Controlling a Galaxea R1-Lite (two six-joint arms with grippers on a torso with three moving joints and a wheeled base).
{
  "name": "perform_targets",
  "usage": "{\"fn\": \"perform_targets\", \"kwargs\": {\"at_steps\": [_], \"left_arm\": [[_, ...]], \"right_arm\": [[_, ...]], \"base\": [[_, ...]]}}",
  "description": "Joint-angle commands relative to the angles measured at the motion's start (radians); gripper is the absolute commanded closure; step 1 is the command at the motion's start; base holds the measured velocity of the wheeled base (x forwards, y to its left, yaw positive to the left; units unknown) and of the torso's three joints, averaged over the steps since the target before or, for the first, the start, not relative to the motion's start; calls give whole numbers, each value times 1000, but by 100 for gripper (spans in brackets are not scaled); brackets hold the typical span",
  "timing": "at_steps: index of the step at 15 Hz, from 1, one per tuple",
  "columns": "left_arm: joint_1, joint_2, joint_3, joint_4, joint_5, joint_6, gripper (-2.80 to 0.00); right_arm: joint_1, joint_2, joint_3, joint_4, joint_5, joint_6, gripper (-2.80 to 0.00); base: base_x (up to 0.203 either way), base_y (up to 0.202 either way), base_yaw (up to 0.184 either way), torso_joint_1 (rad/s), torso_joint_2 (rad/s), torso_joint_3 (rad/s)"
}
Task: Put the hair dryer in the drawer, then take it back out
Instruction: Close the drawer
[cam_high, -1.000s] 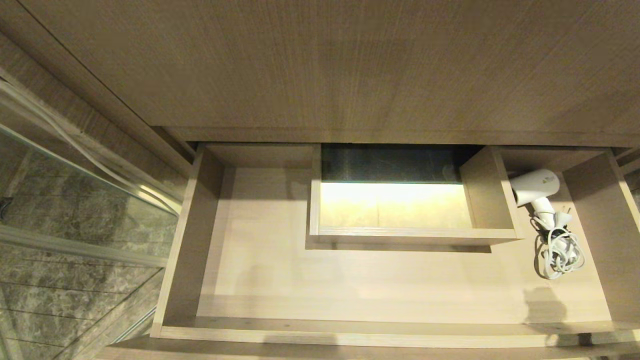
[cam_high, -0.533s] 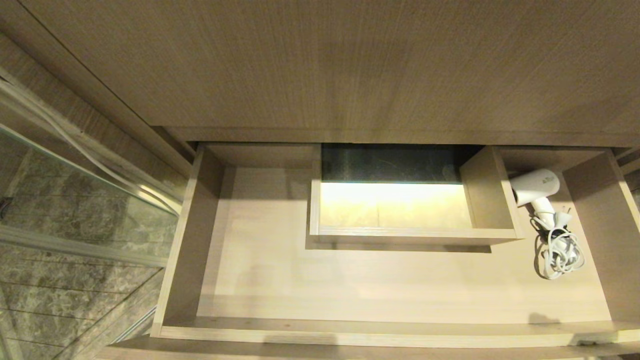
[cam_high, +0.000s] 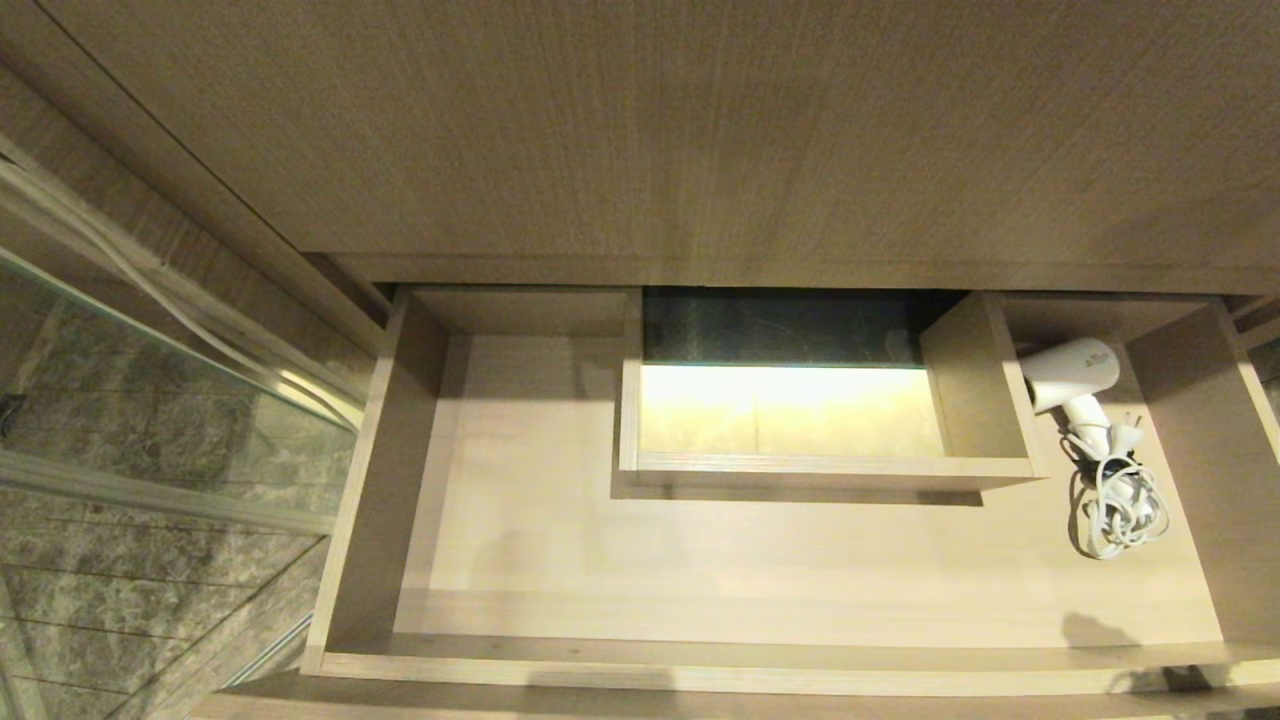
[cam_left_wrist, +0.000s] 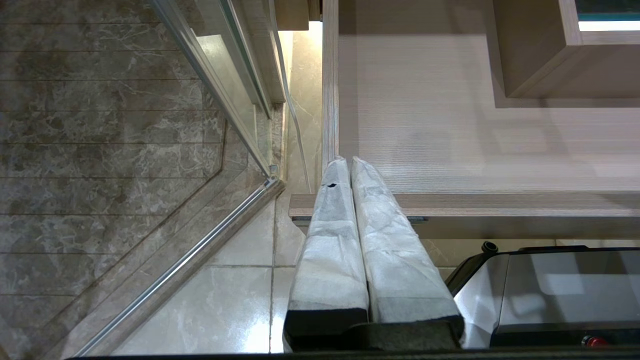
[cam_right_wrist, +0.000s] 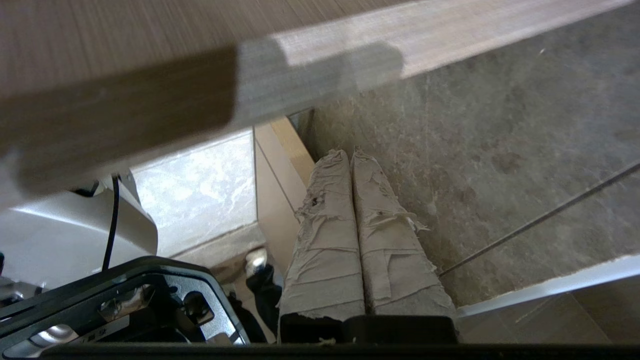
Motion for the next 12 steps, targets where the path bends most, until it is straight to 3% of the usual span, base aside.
{"fn": "perform_targets", "kwargs": {"at_steps": [1,6,12], "left_arm": [[0,0,1,0,0,0,0],[-1,0,0,0,0,0,0],[0,0,0,0,0,0,0]], "right_arm": [[0,70,-13,-7,-1,-4,0],[2,147,-40,-67,2,-4,0],[2,112,-75,-213,149,-4,0]], "base": [[0,0,0,0,0,0],[0,0,0,0,0,0],[0,0,0,0,0,0]]}}
